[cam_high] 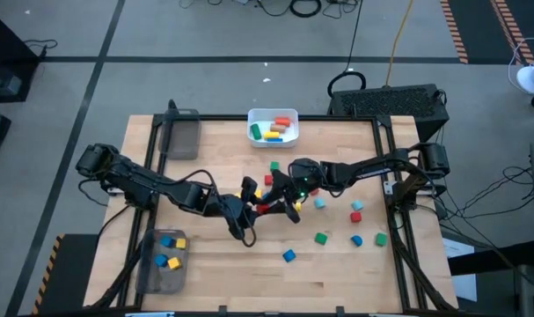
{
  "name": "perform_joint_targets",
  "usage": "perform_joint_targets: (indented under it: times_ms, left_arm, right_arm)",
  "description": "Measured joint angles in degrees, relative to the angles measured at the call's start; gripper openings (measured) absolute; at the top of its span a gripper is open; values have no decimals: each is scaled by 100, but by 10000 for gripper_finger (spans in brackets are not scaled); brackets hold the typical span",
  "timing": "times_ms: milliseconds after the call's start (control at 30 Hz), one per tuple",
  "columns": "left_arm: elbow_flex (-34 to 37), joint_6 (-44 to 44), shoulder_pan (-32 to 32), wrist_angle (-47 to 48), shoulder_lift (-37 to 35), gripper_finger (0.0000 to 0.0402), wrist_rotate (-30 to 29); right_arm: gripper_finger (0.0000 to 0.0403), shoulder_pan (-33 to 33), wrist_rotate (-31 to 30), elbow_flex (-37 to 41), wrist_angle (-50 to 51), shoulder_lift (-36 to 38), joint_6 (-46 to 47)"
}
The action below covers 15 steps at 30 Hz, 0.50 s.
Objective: Sort blocks by size
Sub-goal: Put the red square block into the bottom black bin
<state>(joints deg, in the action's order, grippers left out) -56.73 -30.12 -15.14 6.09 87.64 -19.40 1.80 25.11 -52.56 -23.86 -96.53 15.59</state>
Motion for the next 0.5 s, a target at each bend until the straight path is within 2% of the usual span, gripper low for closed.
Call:
perform_joint_targets:
  times_ms: [133,333,500]
  left_arm:
    - [0,440,-119,265,-101,158,-482]
    - [15,1554,-244,1573,-537,148,-874]
    - [10,2721,-476,2620,-888,148,-874]
  right_arm:
    - [163,13,-78,-13,184,32,-99]
    - [160,102,53,15,882,30,-307]
    - [160,125,-863,2,1173,41,-607]
